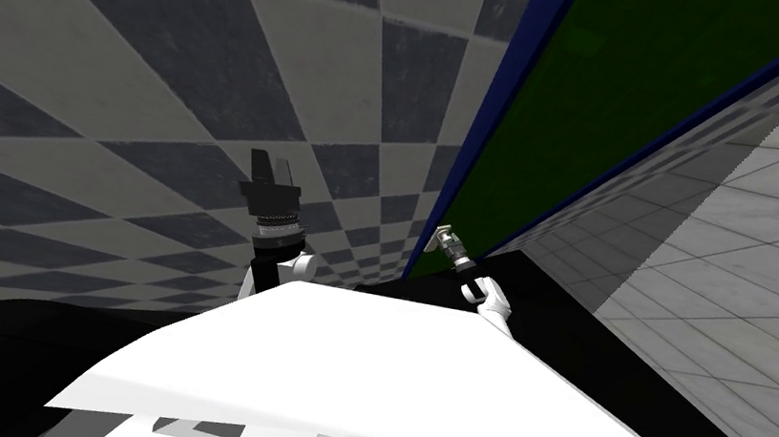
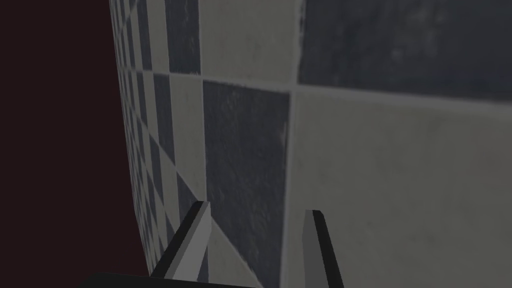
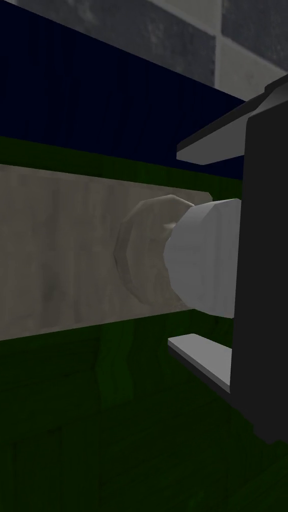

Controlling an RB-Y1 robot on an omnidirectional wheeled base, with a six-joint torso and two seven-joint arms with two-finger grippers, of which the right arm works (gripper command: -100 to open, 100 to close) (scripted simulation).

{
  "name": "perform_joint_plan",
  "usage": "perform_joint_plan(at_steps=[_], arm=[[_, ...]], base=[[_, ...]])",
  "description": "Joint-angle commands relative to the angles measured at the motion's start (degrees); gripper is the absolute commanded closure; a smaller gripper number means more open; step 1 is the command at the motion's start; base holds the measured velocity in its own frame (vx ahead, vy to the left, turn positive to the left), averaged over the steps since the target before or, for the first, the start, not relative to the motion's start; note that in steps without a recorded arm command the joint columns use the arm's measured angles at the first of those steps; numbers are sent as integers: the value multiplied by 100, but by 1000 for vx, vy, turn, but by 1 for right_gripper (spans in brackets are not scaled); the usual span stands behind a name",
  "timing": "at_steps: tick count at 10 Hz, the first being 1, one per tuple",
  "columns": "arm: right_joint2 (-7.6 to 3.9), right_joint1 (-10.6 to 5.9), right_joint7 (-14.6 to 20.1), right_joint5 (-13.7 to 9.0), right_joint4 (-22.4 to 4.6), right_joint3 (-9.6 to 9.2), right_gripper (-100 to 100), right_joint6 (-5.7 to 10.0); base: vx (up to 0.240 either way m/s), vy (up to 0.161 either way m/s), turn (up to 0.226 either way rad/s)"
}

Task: Pull the door open

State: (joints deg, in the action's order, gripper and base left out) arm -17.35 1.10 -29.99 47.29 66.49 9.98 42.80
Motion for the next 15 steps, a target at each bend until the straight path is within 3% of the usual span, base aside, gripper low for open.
perform_joint_plan(at_steps=[1, 6, 15], arm=[[5, -1, -4, 4, -2, -7, 100, -6], [5, -1, -4, 4, -2, -7, 100, -6], [71, -211, 1043, -976, -68, -509, 100, -218]], base=[[-15, -9, -21], [-6, -3, 1], [-75, -52, 12]])
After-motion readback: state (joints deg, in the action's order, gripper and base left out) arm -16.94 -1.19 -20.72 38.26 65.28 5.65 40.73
